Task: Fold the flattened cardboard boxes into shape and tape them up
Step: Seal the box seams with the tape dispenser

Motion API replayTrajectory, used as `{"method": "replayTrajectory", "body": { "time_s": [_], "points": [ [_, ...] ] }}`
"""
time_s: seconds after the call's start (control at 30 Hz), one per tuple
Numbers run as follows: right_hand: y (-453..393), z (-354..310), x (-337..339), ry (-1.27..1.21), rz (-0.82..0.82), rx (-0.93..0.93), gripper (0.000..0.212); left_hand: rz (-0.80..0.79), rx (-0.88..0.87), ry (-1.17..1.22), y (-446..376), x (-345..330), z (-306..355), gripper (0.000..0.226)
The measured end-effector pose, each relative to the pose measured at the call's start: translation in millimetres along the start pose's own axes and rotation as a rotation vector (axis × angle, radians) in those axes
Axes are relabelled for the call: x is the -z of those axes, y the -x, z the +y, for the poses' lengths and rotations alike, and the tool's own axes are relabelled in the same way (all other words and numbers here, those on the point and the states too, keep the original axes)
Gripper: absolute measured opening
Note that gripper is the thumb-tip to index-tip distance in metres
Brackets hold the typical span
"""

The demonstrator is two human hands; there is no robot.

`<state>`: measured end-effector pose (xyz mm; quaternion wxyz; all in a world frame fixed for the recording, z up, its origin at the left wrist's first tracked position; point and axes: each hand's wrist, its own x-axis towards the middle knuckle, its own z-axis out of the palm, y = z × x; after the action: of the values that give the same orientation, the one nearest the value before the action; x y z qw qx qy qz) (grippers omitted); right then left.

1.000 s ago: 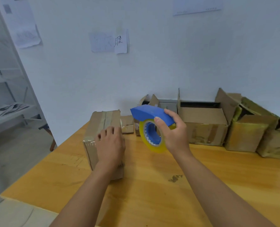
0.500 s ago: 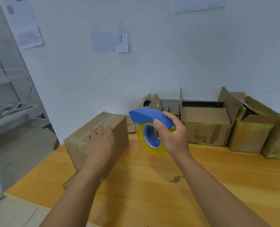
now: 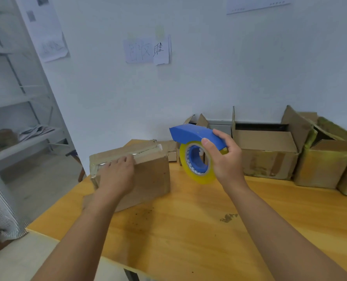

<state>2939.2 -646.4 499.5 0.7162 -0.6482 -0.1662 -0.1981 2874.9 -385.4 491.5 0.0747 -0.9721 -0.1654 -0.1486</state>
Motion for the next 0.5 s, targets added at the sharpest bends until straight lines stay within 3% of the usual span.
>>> {"method": "replayTrajectory", "body": {
  "time_s": [0.17,0.27,0.37,0.5],
  "points": [
    [-3,-2,-5,0.005,0.025,0.013,0.042,0.053,-0.101,0.188,-4,-12,37,0.068],
    [0,-3,-5,0.007,0.01,0.023,0.042,0.123,-0.014,0.165,-13,-22,58,0.073],
    [-1,-3,-2,0.029,0.012,0.035,0.034,0.204,0.069,0.189,-18,-25,67,0.059],
    [-7,-4,1,0.035,0.008,0.042,0.028,0.255,0.027,0.378,-14,-24,59,0.034]
  ]
}}
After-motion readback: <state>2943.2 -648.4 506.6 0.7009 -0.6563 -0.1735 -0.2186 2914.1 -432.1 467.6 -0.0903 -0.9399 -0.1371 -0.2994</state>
